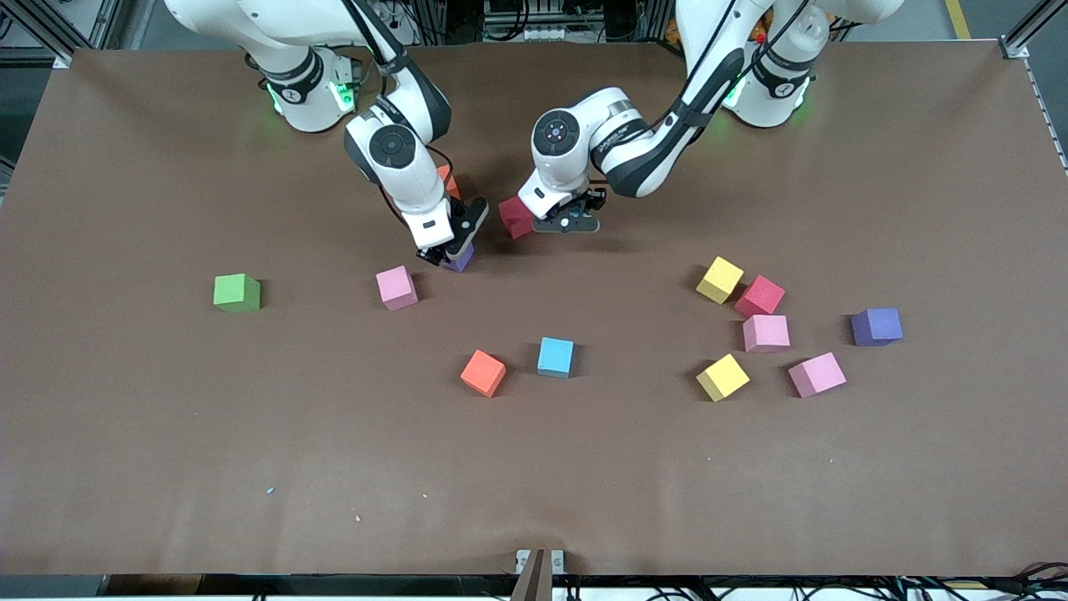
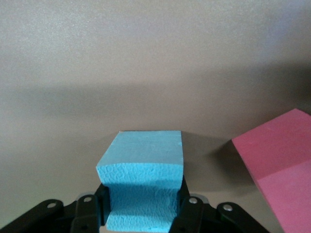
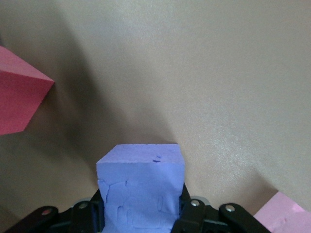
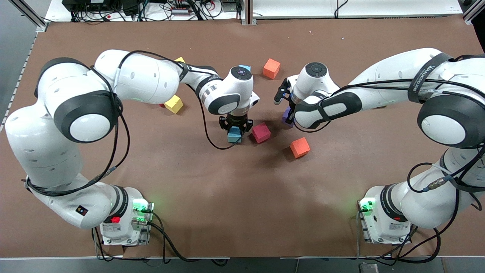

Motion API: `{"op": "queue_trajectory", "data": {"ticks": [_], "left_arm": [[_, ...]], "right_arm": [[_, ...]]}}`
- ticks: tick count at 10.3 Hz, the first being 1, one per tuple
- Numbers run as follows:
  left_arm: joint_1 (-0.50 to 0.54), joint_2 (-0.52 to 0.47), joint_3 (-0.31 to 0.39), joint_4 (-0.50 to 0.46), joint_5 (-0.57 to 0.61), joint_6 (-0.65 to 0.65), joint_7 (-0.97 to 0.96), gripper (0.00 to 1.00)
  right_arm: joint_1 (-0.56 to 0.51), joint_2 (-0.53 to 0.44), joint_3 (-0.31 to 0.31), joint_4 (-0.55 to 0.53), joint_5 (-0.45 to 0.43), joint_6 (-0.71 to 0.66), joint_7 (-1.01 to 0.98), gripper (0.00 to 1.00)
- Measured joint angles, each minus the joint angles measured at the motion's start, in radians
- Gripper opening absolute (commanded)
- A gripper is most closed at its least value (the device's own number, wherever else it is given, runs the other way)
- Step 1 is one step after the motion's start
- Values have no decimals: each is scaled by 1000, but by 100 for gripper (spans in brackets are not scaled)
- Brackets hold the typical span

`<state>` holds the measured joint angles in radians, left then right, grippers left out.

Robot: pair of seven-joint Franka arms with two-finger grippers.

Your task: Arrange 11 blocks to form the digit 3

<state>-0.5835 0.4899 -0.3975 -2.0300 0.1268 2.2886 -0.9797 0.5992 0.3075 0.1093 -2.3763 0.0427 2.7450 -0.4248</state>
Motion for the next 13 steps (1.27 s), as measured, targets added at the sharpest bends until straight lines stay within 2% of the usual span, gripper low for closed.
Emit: {"op": "queue_trajectory", "data": {"ticks": [2,3,4,5,13], "left_arm": [[0,0,0,0,0,0,-5,22],[0,0,0,0,0,0,-6,27],[0,0,0,0,0,0,-6,37],[0,0,1,0,0,0,-6,41],[2,0,3,9,0,0,-6,40]], "right_arm": [[0,0,0,0,0,0,-2,0],[0,0,0,0,0,0,-3,0],[0,0,0,1,0,0,-3,0],[0,0,0,2,0,0,-3,0],[-1,-12,0,15,0,-28,-3,0]]}}
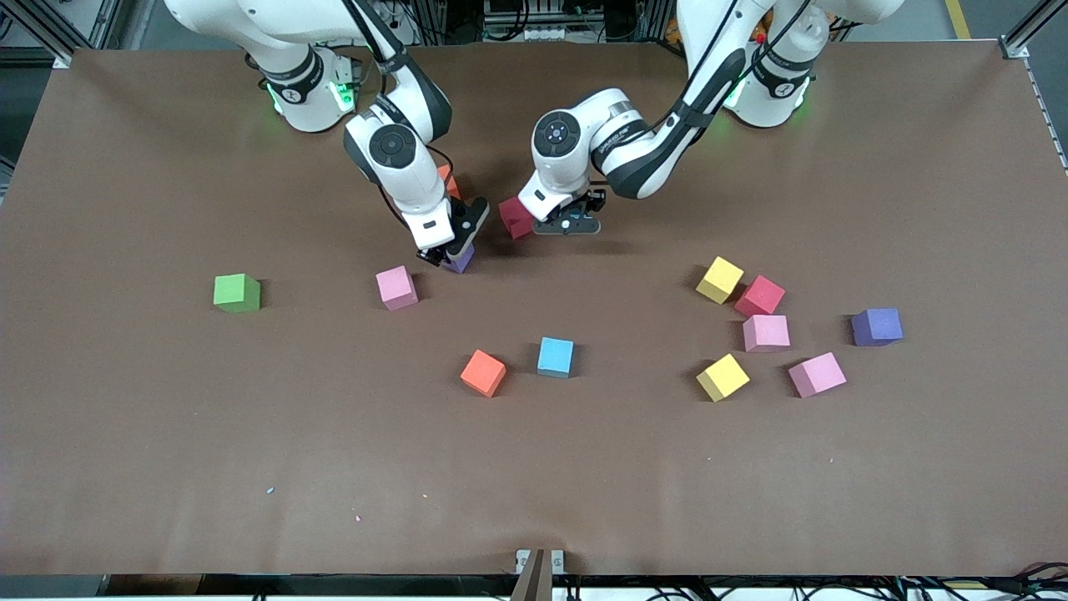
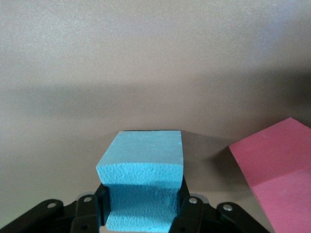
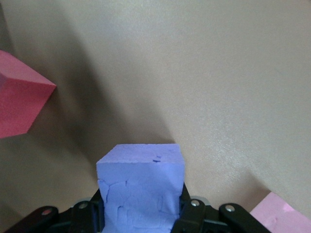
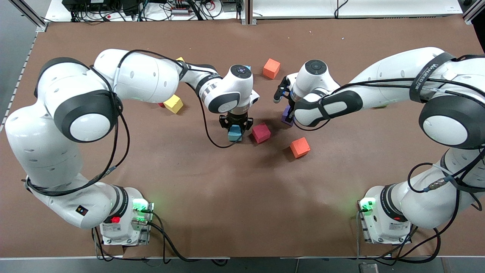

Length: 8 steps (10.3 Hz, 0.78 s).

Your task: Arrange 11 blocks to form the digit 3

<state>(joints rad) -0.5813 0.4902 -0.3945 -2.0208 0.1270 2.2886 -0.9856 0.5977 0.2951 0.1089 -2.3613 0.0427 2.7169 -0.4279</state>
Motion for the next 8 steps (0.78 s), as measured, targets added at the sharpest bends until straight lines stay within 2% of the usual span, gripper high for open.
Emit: {"op": "queue_trajectory", "data": {"ticks": [8], "left_arm": [[-3,29,-1,35,4,0,2,40]], "right_arm": [[0,-2,0,18,0,-25,0,0]]}}
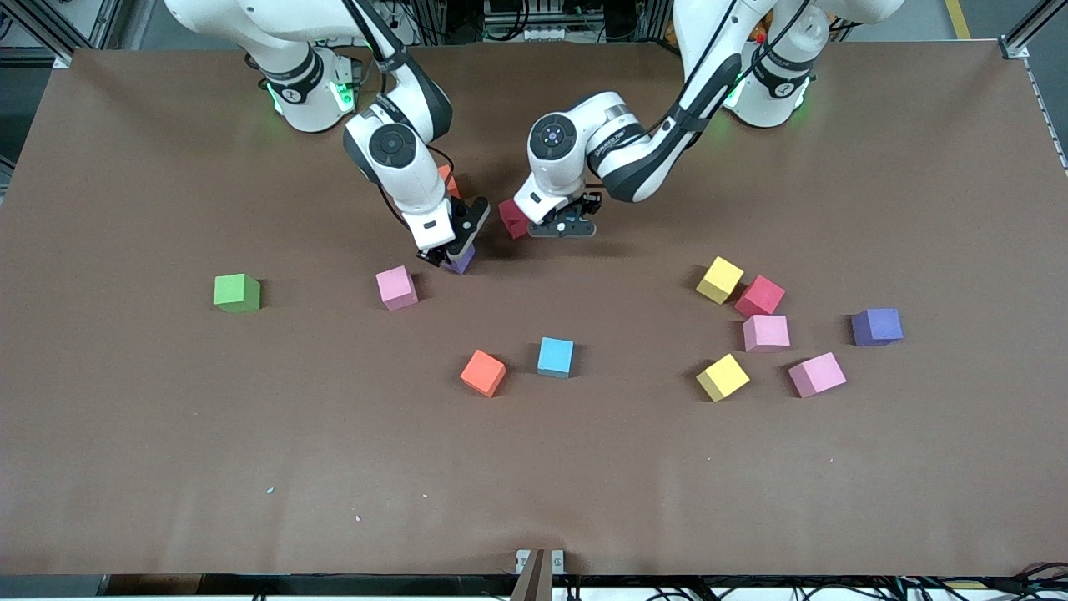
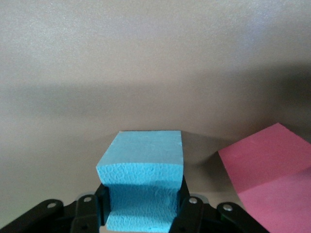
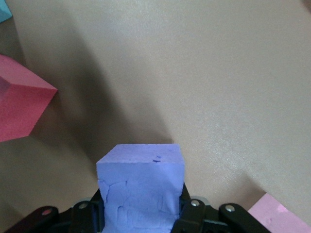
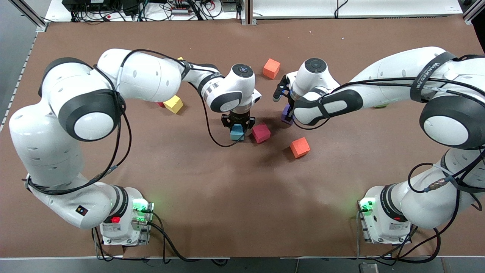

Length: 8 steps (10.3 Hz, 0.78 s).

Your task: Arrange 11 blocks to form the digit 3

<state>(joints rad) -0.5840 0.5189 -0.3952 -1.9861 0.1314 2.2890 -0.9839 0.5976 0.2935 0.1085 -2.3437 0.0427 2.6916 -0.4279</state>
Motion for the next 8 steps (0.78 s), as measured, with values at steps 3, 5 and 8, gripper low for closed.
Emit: {"op": "queue_trajectory", "data": {"ticks": [3,5,8], "left_arm": [[3,2,0,2,0,0,0,40],[9,2,1,3,0,0,1,40],[9,2,1,3,0,0,1,40]], "right_arm": [[0,0,0,6,0,-8,0,0],[0,0,0,6,0,-8,0,0],[0,0,0,7,0,-8,-1,0]]}}
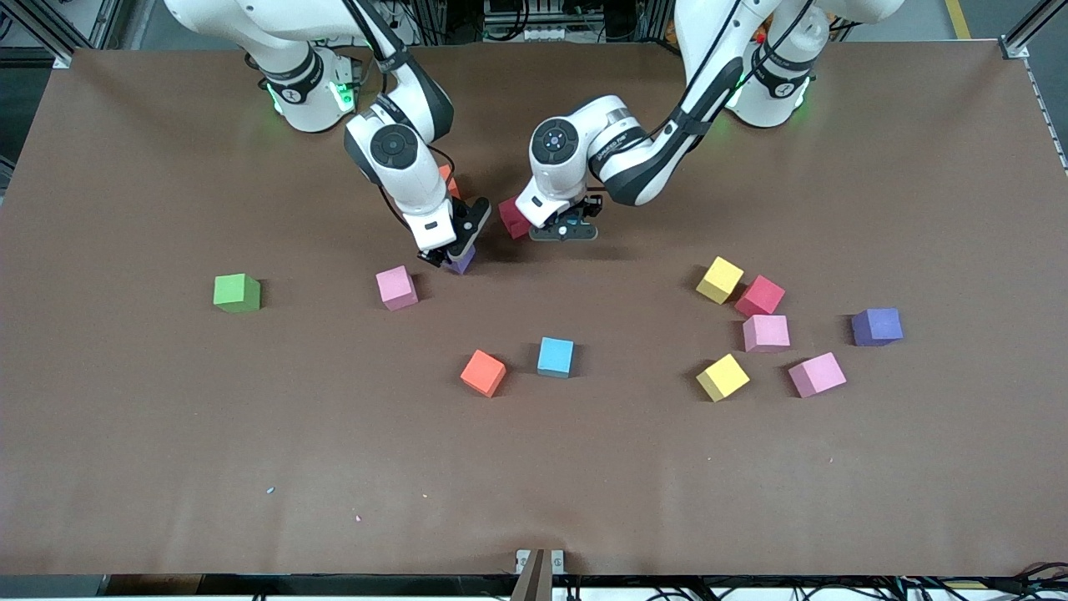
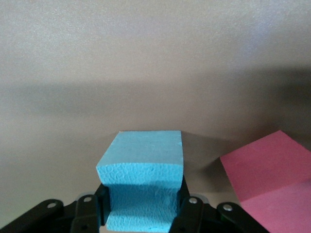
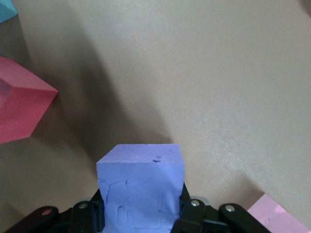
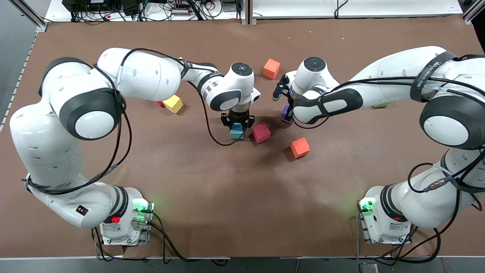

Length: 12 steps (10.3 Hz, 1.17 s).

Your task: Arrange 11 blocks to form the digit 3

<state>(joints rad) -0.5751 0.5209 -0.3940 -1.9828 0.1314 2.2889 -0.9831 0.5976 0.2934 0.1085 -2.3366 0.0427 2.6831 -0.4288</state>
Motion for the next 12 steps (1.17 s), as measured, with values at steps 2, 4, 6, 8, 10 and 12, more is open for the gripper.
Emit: {"op": "queue_trajectory", "data": {"ticks": [2,4,6,8,10,12], "left_arm": [[0,0,0,0,0,0,0,40],[1,0,0,0,0,0,0,39],[20,-4,2,0,1,-1,4,39],[44,-14,2,-4,3,-5,22,40],[52,-24,1,-12,3,-9,27,43],[50,-24,-1,-18,3,-10,28,43]], "right_arm": [[0,0,0,3,0,0,-2,0],[0,0,0,9,0,-10,-3,0],[0,-1,-1,33,0,-46,-3,0],[0,-1,-1,48,0,-63,-3,0],[-1,-1,-1,50,0,-65,-3,0],[0,-1,-1,58,0,-65,-3,0]]}}
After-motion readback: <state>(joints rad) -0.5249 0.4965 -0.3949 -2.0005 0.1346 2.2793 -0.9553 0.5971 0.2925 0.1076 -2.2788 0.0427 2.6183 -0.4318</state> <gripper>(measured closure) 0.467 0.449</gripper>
